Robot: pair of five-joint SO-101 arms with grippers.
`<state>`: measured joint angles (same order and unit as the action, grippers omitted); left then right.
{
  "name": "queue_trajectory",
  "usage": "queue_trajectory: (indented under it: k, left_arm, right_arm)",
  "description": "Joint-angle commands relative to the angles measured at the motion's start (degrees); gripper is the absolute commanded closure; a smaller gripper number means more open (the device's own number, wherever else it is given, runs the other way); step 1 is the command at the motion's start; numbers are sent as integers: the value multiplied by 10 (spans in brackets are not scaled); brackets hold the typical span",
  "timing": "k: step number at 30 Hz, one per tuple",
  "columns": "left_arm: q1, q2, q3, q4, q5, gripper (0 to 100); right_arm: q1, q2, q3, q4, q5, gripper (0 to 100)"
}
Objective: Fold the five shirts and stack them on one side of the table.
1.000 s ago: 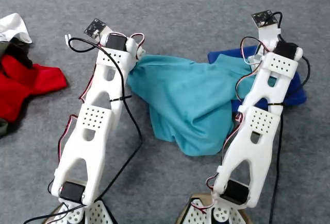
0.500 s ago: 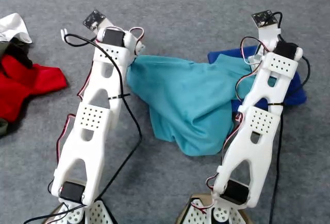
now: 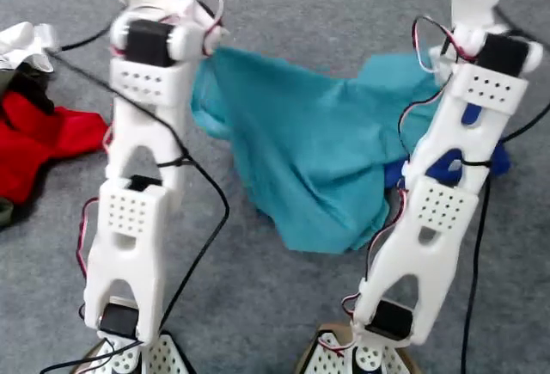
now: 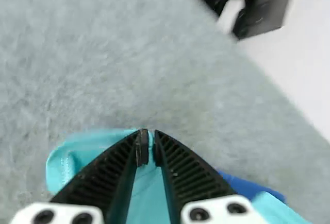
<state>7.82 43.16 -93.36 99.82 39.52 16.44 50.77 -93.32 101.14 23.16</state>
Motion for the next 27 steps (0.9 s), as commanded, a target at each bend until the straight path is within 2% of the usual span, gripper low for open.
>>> queue_trajectory:
  k: [1, 5, 11, 17, 22, 27]
  left_arm:
    - [-23, -91, -25, 5, -48, 981]
    - [-40, -165, -22, 6, -98, 981]
    - [-84, -282, -21, 9, -175, 981]
    - [-107, -376, -21, 9, -268, 981]
    - [-128, -431, -10, 9, -308, 981]
    - [-177, -523, 85, 10, -313, 981]
  right_arm:
    - [-11, -144, -20, 10, -25, 996]
    - [-17, -254, -19, 10, -45, 996]
    - [-79, -371, -19, 7, -65, 996]
    - [-99, -444, -20, -72, -104, 995]
    - [-100, -498, -18, -138, -105, 995]
    - [-100, -523, -17, -179, -99, 995]
